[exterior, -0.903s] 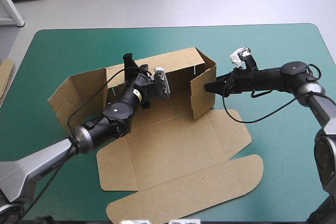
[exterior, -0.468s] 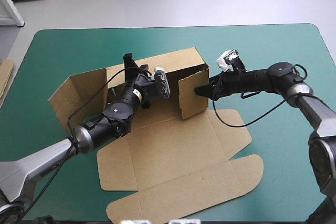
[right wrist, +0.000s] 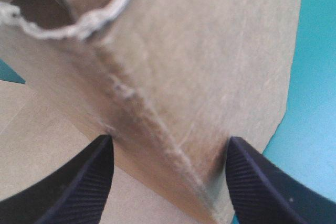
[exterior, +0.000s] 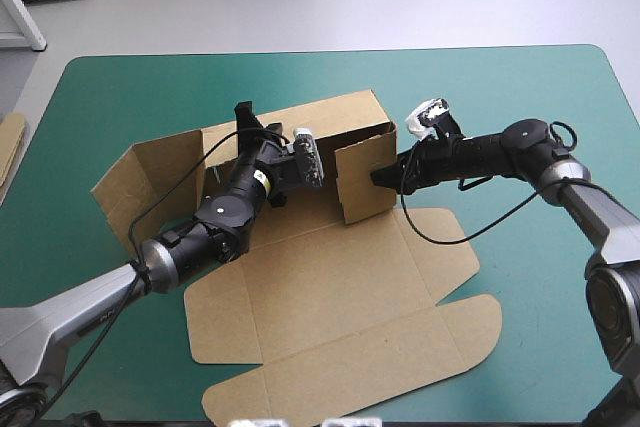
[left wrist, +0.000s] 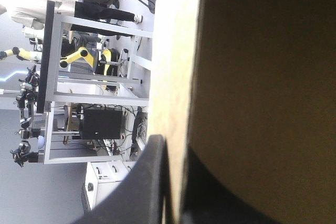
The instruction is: Fold the box
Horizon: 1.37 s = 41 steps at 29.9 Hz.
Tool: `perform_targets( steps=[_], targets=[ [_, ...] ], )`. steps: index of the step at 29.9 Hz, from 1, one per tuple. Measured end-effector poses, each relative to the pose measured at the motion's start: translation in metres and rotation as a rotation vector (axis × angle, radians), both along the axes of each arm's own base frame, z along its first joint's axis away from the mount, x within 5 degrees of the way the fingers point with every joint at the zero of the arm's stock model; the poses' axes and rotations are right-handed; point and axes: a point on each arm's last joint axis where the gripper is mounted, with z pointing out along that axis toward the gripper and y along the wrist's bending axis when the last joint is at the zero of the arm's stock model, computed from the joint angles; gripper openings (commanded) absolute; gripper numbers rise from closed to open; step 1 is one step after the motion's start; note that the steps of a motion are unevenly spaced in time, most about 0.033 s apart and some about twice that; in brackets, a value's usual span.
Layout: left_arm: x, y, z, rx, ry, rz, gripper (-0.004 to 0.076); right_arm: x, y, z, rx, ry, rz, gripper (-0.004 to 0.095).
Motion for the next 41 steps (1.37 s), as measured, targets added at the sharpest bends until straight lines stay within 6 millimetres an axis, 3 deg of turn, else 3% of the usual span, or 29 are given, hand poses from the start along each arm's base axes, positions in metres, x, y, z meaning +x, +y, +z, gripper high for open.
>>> perform_targets(
  steps=[12,26,35,41],
  targets=[
    [0.001,0.002,0.000,-0.004,-0.002,0.022,-0.0009,-0.008,0.035,0.010,-0.149,-0.140,-0.083,0.0567],
    [0.005,0.007,0.001,-0.037,-0.015,0.045,-0.0008,-0.003,0.038,0.010,-0.111,-0.139,-0.208,0.0536],
    [0.009,0.013,-0.001,-0.050,-0.023,0.093,-0.0009,-0.010,0.068,0.011,-0.141,-0.270,-0.241,0.0512],
    [0.009,0.013,-0.002,-0.053,-0.022,0.096,-0.0009,-0.014,0.070,-0.001,-0.172,-0.305,-0.304,0.0499]
  ],
)
